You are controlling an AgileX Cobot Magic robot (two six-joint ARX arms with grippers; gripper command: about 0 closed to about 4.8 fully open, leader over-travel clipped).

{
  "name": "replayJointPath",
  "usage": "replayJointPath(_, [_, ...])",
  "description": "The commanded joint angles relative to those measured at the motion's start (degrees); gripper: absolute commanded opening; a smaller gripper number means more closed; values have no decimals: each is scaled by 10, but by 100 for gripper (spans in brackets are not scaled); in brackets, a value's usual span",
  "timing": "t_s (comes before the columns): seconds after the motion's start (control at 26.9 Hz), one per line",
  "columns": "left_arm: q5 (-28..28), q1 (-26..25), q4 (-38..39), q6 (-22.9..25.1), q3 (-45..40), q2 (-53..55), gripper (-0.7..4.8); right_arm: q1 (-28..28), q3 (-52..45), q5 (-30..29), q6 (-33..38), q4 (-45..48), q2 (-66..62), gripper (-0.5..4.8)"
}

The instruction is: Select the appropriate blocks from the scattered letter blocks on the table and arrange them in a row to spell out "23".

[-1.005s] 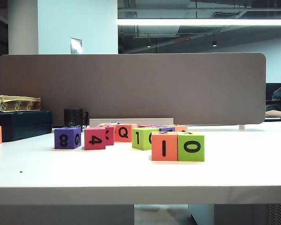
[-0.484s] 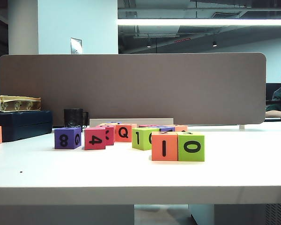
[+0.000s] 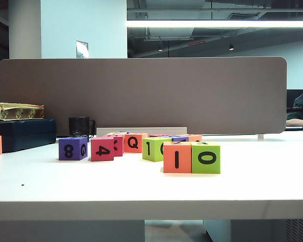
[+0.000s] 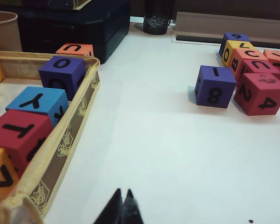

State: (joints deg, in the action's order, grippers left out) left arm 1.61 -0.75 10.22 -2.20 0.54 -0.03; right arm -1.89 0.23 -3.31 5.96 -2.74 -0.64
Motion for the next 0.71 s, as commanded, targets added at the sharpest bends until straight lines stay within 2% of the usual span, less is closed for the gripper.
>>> replayJointPath(0.04, [-3,0,5,2,1,0,-6,0,-2,19,1,-23,7,-1])
replayJointPath(0.19, [-3,0,5,2,1,0,-6,0,-2,22,0,-80,7,-1])
replayJointPath(0.71, [-3,0,5,2,1,0,-6,0,-2,21,2,-77,7,-1])
